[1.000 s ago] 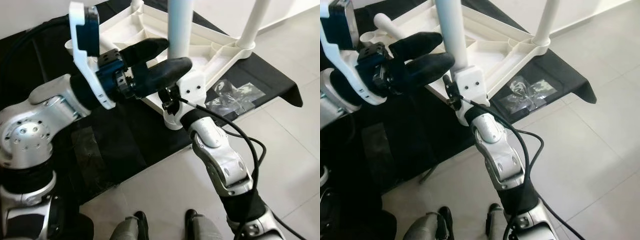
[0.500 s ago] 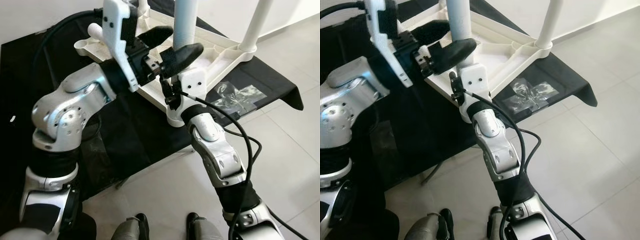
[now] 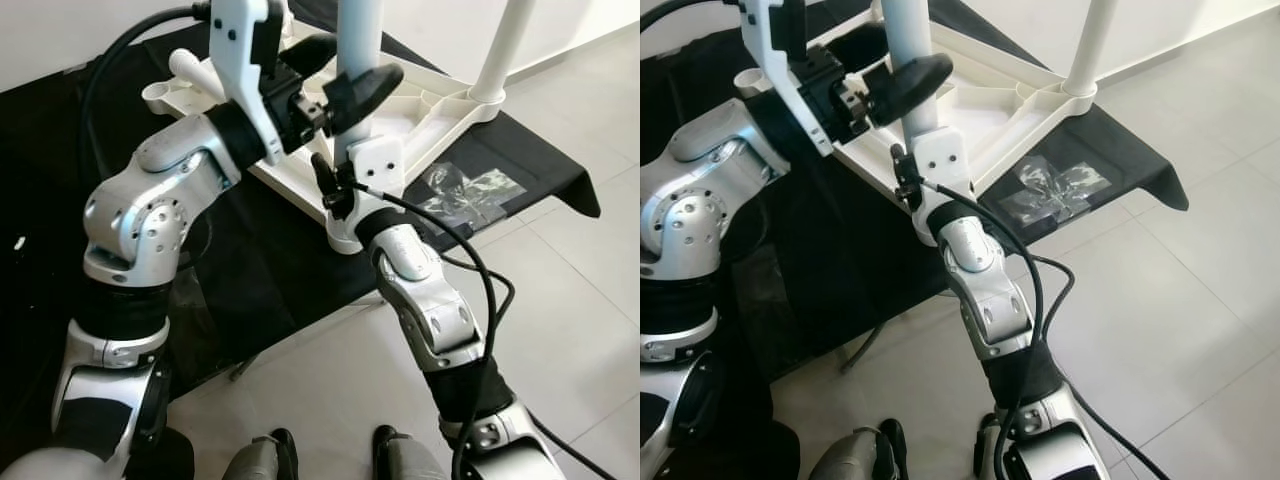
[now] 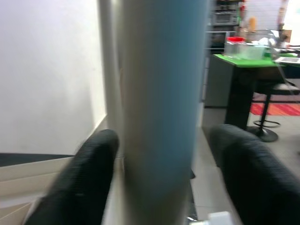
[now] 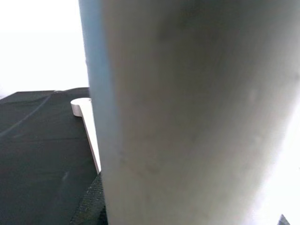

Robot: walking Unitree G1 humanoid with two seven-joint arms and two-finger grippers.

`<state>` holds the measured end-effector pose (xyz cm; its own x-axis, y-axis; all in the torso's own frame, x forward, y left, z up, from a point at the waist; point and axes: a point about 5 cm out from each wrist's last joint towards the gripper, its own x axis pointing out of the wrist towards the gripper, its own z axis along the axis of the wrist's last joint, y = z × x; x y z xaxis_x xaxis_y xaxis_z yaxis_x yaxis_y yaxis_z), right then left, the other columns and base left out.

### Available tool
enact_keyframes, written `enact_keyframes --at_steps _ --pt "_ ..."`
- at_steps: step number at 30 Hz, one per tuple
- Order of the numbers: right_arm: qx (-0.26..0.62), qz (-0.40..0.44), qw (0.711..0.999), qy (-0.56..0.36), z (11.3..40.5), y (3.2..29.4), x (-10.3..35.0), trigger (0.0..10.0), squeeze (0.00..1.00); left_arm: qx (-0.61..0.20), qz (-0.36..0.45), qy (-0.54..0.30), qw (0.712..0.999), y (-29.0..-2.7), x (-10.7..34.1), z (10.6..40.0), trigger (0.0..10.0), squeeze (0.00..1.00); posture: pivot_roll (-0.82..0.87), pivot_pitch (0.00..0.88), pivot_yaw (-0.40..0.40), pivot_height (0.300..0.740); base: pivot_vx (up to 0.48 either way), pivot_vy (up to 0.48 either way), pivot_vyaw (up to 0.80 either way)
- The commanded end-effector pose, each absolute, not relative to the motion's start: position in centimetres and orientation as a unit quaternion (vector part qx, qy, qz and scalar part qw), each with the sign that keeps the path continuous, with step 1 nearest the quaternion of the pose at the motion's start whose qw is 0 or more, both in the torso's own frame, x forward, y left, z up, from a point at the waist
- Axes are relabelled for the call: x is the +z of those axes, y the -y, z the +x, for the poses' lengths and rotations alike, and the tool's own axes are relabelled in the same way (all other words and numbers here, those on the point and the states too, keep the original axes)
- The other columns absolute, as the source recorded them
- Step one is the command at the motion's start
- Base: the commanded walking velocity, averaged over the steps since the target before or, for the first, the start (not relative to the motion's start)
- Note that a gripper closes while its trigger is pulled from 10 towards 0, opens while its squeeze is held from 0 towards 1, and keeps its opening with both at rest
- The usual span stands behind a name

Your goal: Building children table

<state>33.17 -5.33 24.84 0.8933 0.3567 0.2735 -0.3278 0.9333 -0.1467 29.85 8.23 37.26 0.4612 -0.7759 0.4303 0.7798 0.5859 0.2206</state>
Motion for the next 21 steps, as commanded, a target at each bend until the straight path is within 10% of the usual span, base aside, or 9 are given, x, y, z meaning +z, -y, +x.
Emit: enact_keyframes --at_steps 1,15,17,21 --pt "0.188 -0.047 0.975 0.107 33.4 4.8 22.9 10.0 0.00 -0.455 0.003 0.254 0.853 -8.1 37.2 29.9 0.0 0.00 0.02 0.230 0.097 0.740 0.000 0.000 0.00" --pt "0.191 -0.036 0.974 0.118 33.9 5.5 23.9 10.0 0.00 -0.464 0.016 0.244 0.852 -7.8 37.0 30.2 0.0 0.00 0.03 0.239 0.105 0.740 0.000 0.000 0.00" --pt "0.226 -0.012 0.965 0.136 34.2 6.0 25.2 10.0 1.00 -0.465 0.017 0.243 0.851 -7.7 37.0 30.2 0.0 0.00 0.03 0.241 0.105 0.740 0.000 0.000 0.00" --pt "0.284 -0.002 0.944 0.167 34.2 6.5 27.1 10.0 1.00 -0.467 0.017 0.243 0.850 -7.6 37.0 30.2 0.0 0.00 0.04 0.242 0.106 0.740 0.000 0.000 0.00"
